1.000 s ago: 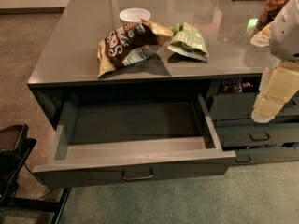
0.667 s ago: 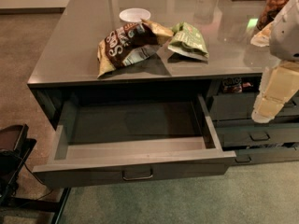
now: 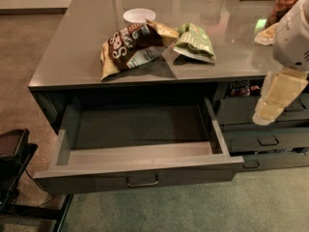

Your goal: Place green jalapeno chip bag into top drawer

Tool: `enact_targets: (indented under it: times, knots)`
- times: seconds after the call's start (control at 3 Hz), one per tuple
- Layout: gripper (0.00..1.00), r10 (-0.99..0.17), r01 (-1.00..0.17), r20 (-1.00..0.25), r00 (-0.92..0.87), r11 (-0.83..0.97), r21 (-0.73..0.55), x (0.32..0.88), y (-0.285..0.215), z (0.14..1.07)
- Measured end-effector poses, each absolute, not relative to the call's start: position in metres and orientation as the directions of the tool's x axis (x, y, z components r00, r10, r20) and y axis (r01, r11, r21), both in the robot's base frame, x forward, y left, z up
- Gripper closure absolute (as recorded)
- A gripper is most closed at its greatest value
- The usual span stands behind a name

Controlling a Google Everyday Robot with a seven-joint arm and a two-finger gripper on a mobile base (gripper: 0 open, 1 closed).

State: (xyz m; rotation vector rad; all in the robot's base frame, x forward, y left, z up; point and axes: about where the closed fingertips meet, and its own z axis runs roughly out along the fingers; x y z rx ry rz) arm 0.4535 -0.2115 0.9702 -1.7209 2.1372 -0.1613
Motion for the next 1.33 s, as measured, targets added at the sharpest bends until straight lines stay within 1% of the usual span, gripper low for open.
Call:
enact_targets:
  times: [0.33,0.67,1.0,1.33]
  knots:
    - [0.0,-0.964,-0.885,-0.244,-0.103,0.201,-0.421,0.475,-0.204,0.953]
    - [0.0,-0.959,-0.841,-0.274,-0.074,0.208,-0.5,0.503,-0.197,0.934]
    - [0.0,-0.952,-0.763,-0.298,-0.078,0.249,-0.597,0.545,-0.188,0.93]
    - [0.0,-0.937,-0.7,-0.337,-0.094,0.303,-0.647,0.56,-0.189,0.948]
